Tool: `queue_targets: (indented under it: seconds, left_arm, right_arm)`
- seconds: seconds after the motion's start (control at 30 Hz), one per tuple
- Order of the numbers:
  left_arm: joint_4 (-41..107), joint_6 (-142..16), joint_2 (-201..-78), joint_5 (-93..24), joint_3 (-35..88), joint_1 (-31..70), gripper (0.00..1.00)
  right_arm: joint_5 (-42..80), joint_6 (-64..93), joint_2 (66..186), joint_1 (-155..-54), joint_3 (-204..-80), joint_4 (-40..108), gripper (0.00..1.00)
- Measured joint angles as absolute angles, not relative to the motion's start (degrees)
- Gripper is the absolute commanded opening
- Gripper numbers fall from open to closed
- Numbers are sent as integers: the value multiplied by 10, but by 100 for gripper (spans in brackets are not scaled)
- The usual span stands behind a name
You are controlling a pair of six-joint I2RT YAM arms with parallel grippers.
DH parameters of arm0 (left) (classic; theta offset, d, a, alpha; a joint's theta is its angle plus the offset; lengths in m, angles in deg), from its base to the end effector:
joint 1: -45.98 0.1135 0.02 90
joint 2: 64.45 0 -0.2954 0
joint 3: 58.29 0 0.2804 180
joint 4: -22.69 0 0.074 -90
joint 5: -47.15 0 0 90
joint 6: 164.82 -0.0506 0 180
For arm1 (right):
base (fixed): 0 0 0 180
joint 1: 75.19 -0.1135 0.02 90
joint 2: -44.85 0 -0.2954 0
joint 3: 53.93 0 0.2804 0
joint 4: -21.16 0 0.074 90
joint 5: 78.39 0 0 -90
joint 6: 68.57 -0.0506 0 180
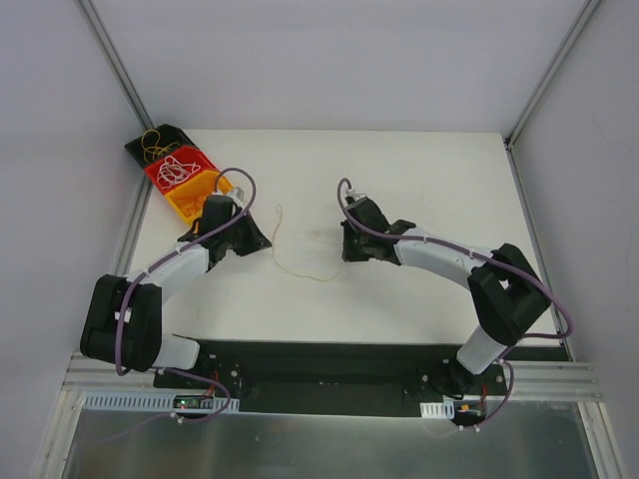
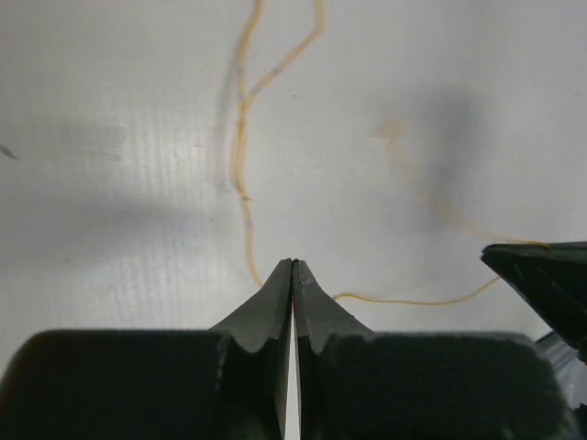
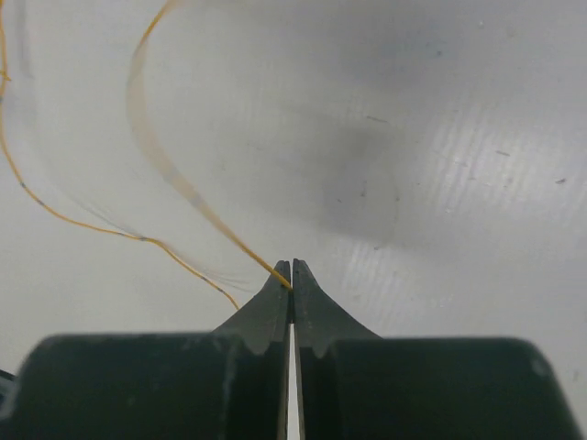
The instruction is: Untangle the cables
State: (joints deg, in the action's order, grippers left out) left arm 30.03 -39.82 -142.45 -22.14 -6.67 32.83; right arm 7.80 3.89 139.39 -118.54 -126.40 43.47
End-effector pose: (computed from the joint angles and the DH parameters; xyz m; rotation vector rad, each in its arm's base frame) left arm 0.2985 -0.0881 0.2105 -0.2093 2.2382 -0.8614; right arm 0.2875 0.2668 0.2155 -0.5005 2.3341 0.4402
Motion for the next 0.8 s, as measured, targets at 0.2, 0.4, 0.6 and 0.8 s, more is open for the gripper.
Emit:
queue_targets:
  seconds: [0.2,0.4,0.6,0.8]
  left_arm:
    - [342,-414,-1465,-276,-66,332,11]
    - [364,-407,-1478,-281,-66,316,75]
    - [348,-369,-1443,-253,-82,295,99]
    - [305,-315,-1444,-215,-92,295,99]
  right_arm:
    - [106,94,1410,-1169,-1272,488,1]
    - [177,134,1422,-1173,-1279,485,2]
    - [239,167,1422,-1172,-1279,467,0]
    - [281,188,1431,-1169,-1292,459,1]
